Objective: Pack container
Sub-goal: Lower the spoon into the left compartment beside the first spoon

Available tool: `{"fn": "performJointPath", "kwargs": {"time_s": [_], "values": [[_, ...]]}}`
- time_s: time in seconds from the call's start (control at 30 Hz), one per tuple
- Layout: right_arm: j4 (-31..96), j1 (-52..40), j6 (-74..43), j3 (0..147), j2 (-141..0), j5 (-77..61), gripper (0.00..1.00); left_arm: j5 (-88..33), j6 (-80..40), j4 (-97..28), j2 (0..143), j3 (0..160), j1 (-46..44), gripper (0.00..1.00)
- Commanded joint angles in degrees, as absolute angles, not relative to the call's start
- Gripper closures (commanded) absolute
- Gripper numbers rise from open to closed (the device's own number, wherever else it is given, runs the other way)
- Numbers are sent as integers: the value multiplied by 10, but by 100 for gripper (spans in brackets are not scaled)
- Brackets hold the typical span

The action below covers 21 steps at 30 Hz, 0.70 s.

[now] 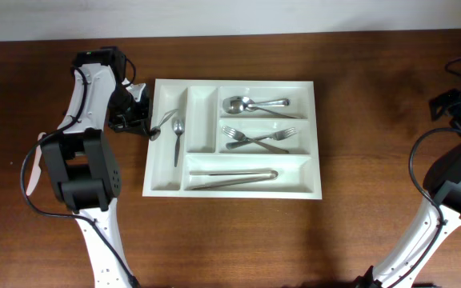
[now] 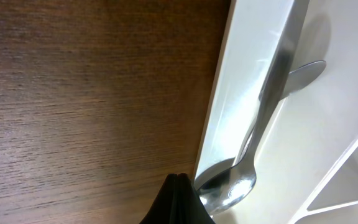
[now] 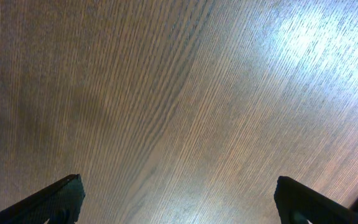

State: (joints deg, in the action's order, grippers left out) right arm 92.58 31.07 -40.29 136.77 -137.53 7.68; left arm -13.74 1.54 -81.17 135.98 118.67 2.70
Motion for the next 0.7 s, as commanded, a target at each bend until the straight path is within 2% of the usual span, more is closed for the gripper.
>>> {"fn": "performJointPath", "kwargs": {"time_s": [0.0,0.67], "values": [[926,308,-403,1372,-1351,82,1,-157,31,-812,1324,1186,28,98],[926,308,-403,1372,-1351,82,1,-159,36,-822,1317,1186,28,98]]}}
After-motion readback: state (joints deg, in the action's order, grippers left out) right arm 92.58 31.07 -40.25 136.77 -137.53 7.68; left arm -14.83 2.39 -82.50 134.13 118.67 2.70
